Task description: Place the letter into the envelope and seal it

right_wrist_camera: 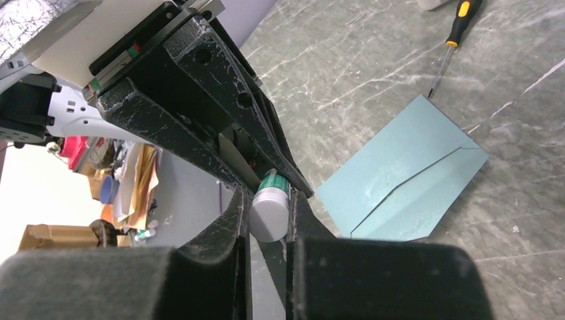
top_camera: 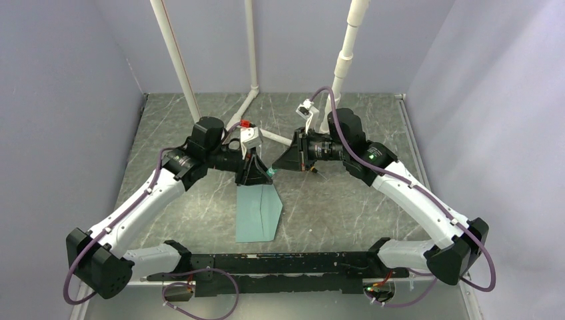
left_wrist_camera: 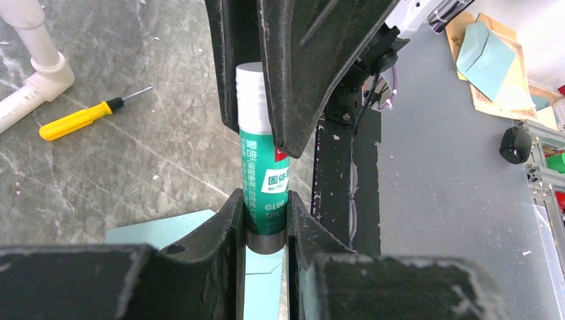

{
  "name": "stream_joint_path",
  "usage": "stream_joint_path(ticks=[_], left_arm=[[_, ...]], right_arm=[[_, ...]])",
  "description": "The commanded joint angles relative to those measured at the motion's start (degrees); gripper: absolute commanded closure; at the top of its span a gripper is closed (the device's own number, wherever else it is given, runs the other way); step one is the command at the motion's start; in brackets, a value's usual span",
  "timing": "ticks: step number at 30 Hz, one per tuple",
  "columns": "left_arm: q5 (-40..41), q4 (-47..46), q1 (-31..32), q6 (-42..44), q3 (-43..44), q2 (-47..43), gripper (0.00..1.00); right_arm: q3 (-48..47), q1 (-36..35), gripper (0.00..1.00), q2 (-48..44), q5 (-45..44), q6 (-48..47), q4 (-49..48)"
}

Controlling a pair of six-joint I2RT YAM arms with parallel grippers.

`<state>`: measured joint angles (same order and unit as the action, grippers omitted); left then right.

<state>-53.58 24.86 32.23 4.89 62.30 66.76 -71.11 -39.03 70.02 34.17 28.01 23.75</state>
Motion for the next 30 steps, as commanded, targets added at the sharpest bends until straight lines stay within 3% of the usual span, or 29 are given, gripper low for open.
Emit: stream_joint_path(ticks=[1, 3, 5, 9, 11, 12, 15, 16, 23, 30], left_arm=[[-0.8, -1.8, 0.2, -0.9, 2.8, -0.9, 0.86], [-0.7, -3.3, 0.2, -2.6, 2.8, -0.4, 0.63], [-1.1, -7.3, 0.2, -6.6, 2.2, 0.2, 0.49], [-0.4, -11.3, 0.2, -9.9, 1.6, 2.2, 0.42], [-2.3, -10.7, 0.3, -8.9, 1.6, 3.5, 0.45], [-3.8, -9.9, 0.4, -7.9, 1.9, 4.1, 0.52], [-4.6, -7.9, 1.0, -4.1, 1.6, 4.5, 0.94], [-3.7, -7.7, 1.1, -3.4, 1.3, 4.3, 0.97], [-2.3, -4.7, 1.1, -0.8, -1.6, 2.8, 0.98], [-5.4, -10.9, 1.1, -4.0, -7.9, 1.0, 0.97]], right_arm=[[-1.7, 0.3, 1.00, -1.6, -1.2, 0.0, -0.4], [-1.4, 0.3, 1.00, -1.5, -1.0, 0.7, -1.4], [-0.6, 0.3, 1.00, -1.4, -0.7, 1.7, -2.8], [0.8, 0.3, 1.00, -1.5, -0.2, 3.1, -4.5], [1.2, 0.3, 1.00, -1.7, -0.1, 3.4, -4.9], [1.2, 0.3, 1.00, -1.8, 0.1, 3.5, -4.9], [1.0, 0.3, 1.00, -2.0, 0.7, 2.6, -4.2], [0.8, 0.3, 1.00, -2.2, 0.9, 1.7, -3.5], [-5.9, 1.1, 1.00, -5.9, -0.3, -6.3, 5.1], [-9.8, 3.4, 1.00, -7.1, 0.2, -10.2, 9.3]])
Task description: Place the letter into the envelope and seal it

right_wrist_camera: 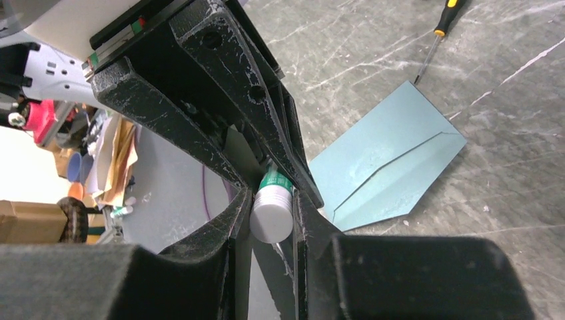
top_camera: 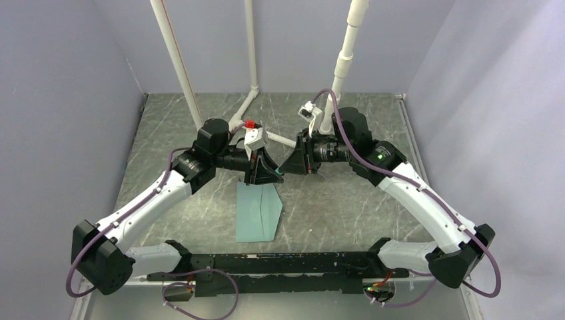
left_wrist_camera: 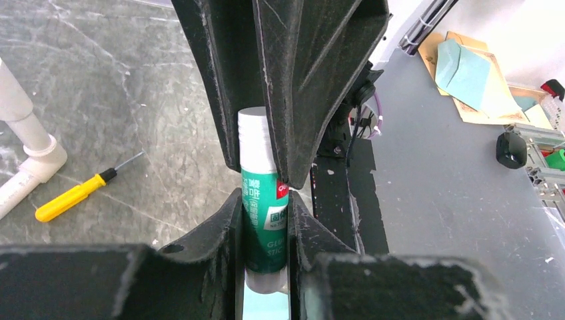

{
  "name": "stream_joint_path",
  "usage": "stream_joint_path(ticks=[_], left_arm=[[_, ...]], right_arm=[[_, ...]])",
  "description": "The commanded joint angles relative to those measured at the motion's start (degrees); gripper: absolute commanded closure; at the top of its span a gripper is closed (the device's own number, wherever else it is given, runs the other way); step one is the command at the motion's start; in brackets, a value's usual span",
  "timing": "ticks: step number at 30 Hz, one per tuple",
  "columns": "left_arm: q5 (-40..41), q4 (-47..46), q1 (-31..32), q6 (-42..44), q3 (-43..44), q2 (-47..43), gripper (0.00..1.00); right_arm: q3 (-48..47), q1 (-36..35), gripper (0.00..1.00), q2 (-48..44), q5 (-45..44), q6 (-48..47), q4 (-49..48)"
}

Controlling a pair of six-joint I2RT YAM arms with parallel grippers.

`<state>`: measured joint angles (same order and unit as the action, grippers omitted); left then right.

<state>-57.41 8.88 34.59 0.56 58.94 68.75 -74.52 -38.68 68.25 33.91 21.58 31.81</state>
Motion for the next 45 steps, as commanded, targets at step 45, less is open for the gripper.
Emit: stream_joint_path(ticks=[45], left_arm=[[31.0, 3.0, 0.0, -22.9, -14.8, -15.1, 0.97]], right_arm=[[8.3, -6.5, 1.00, 20.7, -49.7, 1.1, -5.5]])
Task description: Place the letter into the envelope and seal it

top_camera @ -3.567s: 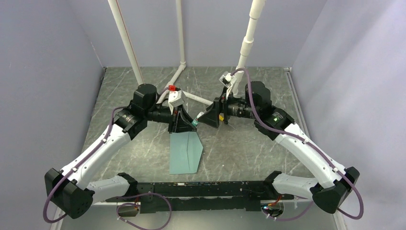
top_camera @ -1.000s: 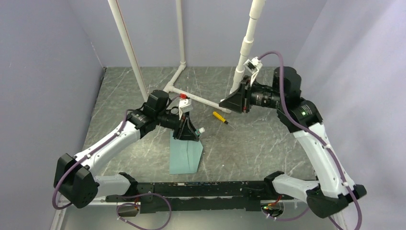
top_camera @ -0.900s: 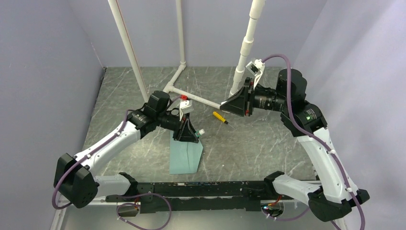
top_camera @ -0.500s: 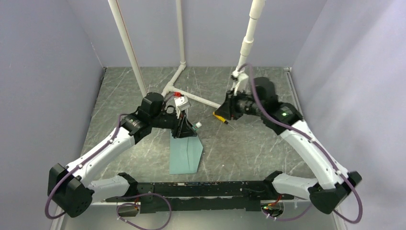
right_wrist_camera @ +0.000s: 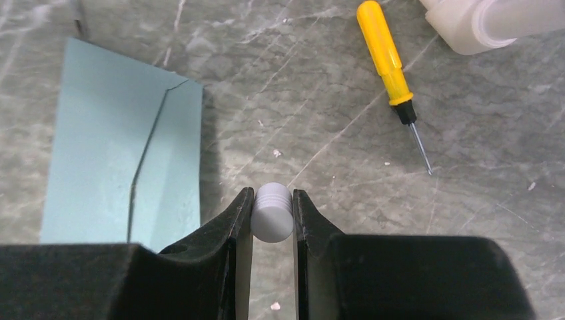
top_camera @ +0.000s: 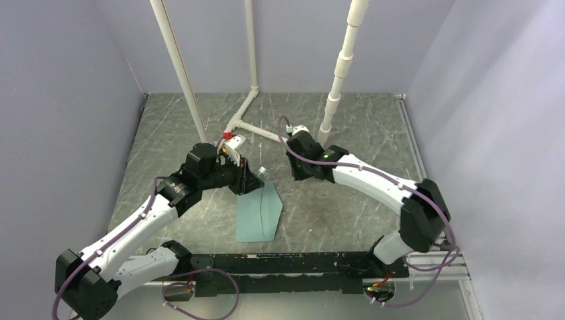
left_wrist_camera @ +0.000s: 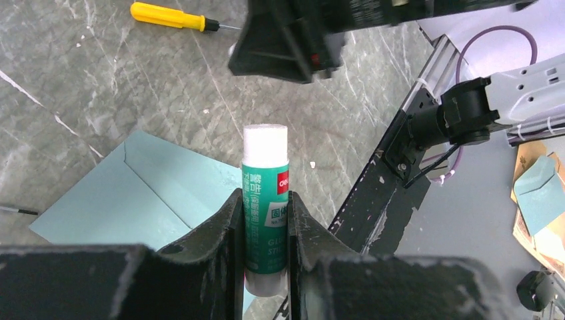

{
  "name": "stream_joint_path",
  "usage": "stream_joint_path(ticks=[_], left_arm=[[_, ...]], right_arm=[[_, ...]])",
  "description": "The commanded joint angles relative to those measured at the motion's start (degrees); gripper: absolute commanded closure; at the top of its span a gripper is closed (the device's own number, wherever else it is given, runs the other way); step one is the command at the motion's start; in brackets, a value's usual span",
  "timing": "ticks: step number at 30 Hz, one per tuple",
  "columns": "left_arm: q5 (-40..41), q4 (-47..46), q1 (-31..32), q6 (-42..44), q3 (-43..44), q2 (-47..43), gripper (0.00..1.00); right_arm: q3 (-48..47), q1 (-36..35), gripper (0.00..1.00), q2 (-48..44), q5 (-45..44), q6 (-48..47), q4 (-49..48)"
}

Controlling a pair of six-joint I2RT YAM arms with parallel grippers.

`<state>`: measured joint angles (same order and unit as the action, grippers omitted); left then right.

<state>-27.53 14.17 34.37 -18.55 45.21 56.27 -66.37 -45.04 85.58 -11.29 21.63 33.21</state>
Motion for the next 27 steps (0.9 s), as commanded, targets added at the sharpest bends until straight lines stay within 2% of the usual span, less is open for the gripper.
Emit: stream_joint_path(ticks=[1, 7, 12, 20, 27], left_arm=[[1.3, -2.3, 0.3, -4.2, -1.5, -3.0, 0.98], [1.6, -0.1, 0.3, -4.1, -2.0, -3.9, 0.98], [1.2, 0.4, 0.3, -4.2, -2.7, -4.8, 0.98], [1.4, 0.8, 0.3, -3.8, -4.1, -5.8, 0.98], [1.9, 1.4, 0.2, -3.8, -3.9, -5.7, 0.98]], right_arm=[[0.0, 0.0, 1.00, 4.9, -4.5, 1.0, -7.4], [-0.6, 0.9, 0.99, 13.6, -3.1, 0.0, -10.9], [-0.2, 2.1, 0.97, 17.0, -2.9, 0.0, -12.4], [0.4, 2.1, 0.82, 19.0, -3.3, 0.0, -10.9], [0.3, 3.7, 0.76, 20.2, -1.2, 0.2, -11.3]])
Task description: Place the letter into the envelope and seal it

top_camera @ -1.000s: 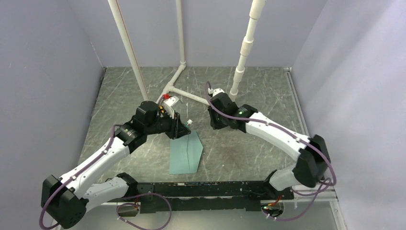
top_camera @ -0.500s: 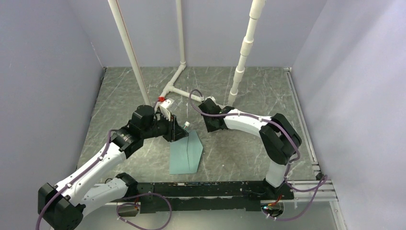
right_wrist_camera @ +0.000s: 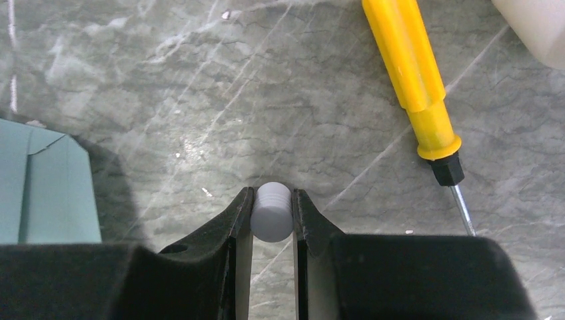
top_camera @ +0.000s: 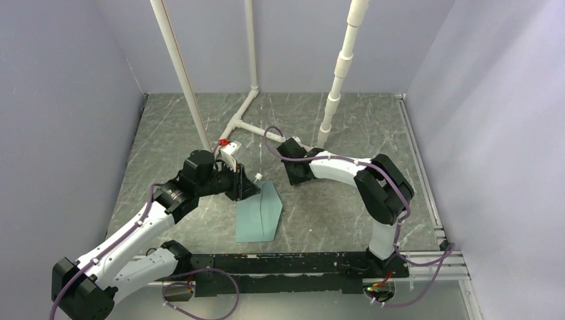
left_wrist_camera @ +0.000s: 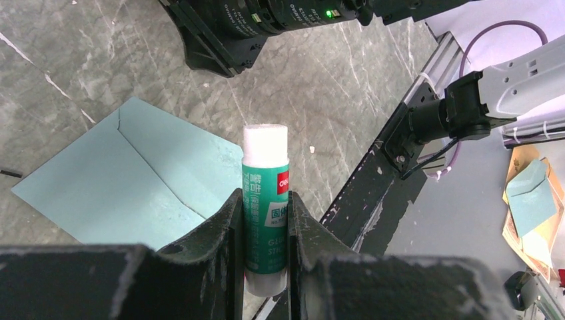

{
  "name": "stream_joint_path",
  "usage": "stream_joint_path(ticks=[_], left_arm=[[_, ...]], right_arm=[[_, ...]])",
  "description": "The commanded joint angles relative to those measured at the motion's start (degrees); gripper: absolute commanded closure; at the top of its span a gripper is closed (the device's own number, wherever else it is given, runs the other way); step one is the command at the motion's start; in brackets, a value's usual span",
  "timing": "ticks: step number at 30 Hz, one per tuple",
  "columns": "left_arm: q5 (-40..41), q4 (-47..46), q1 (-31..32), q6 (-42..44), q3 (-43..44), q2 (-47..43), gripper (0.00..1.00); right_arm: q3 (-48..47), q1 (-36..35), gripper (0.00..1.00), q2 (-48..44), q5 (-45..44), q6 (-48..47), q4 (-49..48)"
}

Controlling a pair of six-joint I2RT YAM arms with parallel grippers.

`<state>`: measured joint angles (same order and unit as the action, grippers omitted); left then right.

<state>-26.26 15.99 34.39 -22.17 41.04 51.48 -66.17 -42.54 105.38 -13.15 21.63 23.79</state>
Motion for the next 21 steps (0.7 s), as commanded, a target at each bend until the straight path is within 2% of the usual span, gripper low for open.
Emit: stream_joint_path(ticks=[1, 3, 4, 14, 18, 21], left_arm=[[0.7, -0.3, 0.3, -0.1, 0.3, -0.9, 0.97], [0.8, -0.2, 0.2, -0.1, 0.3, -1.0, 0.97], [0.8, -0.4, 0.2, -0.1, 0.1, -1.0, 0.98], [1.9, 0.1, 0.2, 0.4, 1.0, -2.5, 0.98], [2.0, 0.2, 0.2, 0.1, 1.2, -2.9, 0.98], [1.4, -0.8, 0.2, -0.4, 1.5, -3.0, 0.98]], right_arm=[[0.2, 1.4, 0.74, 0.4, 1.0, 0.2, -2.0], [0.4, 1.6, 0.69, 0.3, 1.7, 0.3, -1.9], [0.3, 1.8, 0.62, 0.5, 2.2, 0.3, -1.4], [-1.7, 2.0, 0.54, 0.3, 3.5, 0.0, 1.4], [-3.1, 2.0, 0.52, -2.3, 3.5, 0.1, 3.1], [-4.1, 2.0, 0.45, -6.2, 3.4, 0.5, 4.6]])
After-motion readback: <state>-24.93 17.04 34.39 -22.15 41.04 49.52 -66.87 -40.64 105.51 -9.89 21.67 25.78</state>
